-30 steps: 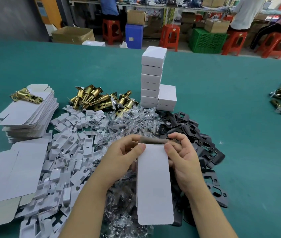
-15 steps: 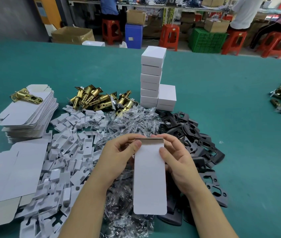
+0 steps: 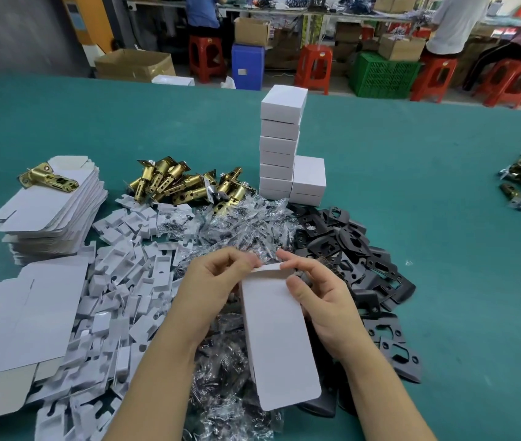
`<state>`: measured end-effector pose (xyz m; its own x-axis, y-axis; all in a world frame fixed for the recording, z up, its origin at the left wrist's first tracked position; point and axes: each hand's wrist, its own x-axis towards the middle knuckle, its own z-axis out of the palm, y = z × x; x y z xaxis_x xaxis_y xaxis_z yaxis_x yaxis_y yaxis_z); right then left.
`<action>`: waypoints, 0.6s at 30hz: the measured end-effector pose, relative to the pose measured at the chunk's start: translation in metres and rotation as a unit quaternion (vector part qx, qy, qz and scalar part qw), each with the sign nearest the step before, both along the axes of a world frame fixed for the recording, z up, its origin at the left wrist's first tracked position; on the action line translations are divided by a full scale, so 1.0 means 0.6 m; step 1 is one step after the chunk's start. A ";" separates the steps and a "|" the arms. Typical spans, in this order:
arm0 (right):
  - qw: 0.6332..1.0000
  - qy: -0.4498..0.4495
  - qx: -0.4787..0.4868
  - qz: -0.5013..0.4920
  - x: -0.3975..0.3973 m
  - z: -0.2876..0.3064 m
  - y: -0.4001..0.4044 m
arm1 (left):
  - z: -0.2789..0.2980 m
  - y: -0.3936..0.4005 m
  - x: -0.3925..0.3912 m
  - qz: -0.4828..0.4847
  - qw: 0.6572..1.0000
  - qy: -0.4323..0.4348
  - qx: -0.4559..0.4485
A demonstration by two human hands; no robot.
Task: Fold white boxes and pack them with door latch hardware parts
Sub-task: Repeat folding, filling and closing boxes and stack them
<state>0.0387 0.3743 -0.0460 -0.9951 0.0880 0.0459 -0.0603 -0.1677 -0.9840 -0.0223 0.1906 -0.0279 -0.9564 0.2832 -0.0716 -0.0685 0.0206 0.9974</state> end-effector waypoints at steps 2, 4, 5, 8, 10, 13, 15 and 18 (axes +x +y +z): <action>1.000 0.006 0.020 -0.002 -0.001 -0.003 0.001 | 0.000 -0.001 -0.001 -0.026 1.000 0.003 -0.016; 0.999 0.012 0.037 -0.007 -0.002 -0.007 0.002 | 0.000 0.001 0.000 -0.045 0.999 0.007 -0.030; 0.999 0.012 0.042 -0.007 -0.002 -0.009 0.001 | 0.001 0.003 0.001 -0.047 0.999 0.005 -0.024; 0.999 0.018 0.029 -0.008 -0.001 -0.011 -0.002 | 0.004 0.005 0.006 -0.043 0.999 -0.006 0.006; 1.000 0.023 -0.014 -0.012 -0.002 -0.010 -0.002 | 0.003 0.006 0.007 -0.039 0.999 -0.006 0.019; 0.999 -0.008 -0.031 -0.003 -0.002 -0.008 0.001 | 0.004 0.009 0.009 -0.047 0.998 -0.003 0.031; 0.999 -0.036 -0.021 0.014 -0.002 -0.006 0.001 | 0.003 0.012 0.010 -0.051 0.998 0.006 0.028; 0.999 -0.039 -0.005 0.007 -0.003 -0.005 0.003 | 0.003 0.014 0.012 -0.061 0.998 0.009 0.022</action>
